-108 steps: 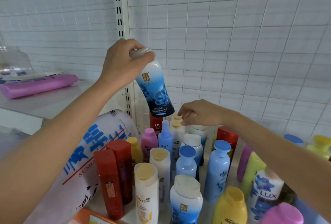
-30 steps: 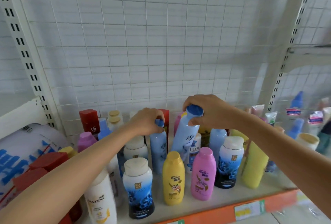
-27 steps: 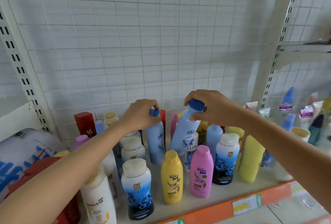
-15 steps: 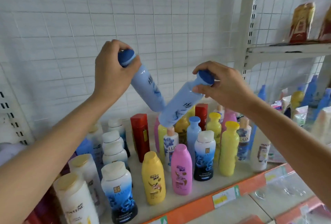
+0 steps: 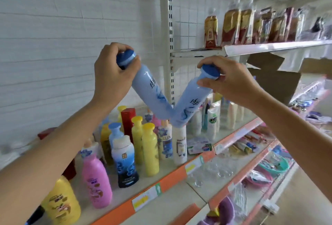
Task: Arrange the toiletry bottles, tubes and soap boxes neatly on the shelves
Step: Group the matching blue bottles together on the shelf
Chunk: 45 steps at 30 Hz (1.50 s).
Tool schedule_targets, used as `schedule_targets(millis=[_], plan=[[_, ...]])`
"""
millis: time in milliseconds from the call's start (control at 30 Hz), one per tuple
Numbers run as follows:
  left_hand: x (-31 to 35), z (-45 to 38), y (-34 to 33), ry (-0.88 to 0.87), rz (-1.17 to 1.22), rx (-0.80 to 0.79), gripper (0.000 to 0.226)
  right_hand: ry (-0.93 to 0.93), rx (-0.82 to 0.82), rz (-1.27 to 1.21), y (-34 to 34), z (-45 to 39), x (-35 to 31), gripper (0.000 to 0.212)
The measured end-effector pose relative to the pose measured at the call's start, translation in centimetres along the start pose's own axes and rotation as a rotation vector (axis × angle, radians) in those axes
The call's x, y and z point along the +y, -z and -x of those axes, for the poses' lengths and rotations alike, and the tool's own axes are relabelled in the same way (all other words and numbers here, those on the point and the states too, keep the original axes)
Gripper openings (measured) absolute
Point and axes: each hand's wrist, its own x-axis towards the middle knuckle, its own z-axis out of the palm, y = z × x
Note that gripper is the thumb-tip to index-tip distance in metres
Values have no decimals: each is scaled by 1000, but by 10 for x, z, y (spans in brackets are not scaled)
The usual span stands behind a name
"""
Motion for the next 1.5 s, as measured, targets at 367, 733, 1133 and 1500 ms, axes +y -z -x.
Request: schedule_targets(millis=[367,733,1133,1500], plan=[[65,34,-121,7,84,-181,21,-54,-82,134,74,36,98,29],[84,70,-217,150,235,-395,16,-181,-136,186,80,67,183,31],[72,62,-295,134,409,-476,24,-117,-278,240,71,28,236,28],[94,97,-244,278,171,-444,25,208,-452,31,32,14,228,31]])
